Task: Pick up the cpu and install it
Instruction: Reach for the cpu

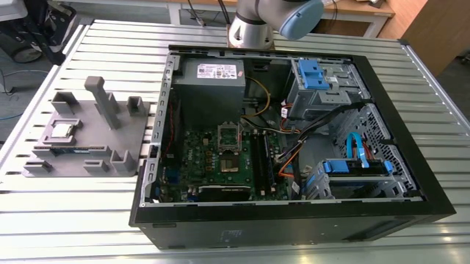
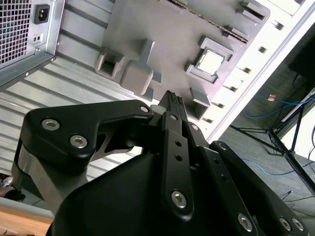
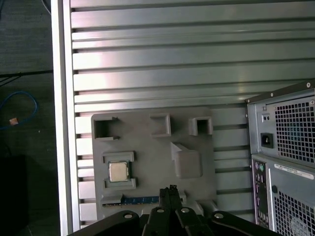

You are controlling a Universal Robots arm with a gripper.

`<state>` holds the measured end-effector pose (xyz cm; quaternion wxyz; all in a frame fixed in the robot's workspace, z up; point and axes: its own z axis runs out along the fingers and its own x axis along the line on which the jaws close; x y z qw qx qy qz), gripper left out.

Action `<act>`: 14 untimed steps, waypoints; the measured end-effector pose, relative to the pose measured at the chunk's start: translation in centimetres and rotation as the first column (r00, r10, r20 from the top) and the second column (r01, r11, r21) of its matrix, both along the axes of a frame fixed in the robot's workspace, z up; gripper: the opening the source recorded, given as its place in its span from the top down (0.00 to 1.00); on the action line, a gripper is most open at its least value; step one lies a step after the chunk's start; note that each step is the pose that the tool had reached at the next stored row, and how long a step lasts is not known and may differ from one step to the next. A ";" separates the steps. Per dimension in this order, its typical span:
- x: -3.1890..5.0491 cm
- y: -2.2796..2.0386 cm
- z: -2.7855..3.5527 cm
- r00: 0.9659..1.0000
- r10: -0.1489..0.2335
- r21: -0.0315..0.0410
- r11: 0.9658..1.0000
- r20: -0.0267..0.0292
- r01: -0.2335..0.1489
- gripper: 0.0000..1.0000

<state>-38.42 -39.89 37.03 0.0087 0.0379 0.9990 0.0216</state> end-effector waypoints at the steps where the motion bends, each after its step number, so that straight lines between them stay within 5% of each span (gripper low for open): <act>1: -0.06 0.00 -0.10 1.000 0.000 0.000 1.000 0.000 0.000 0.89; 14: -1.36 0.00 -1.61 1.000 0.000 0.000 1.000 0.000 0.000 0.89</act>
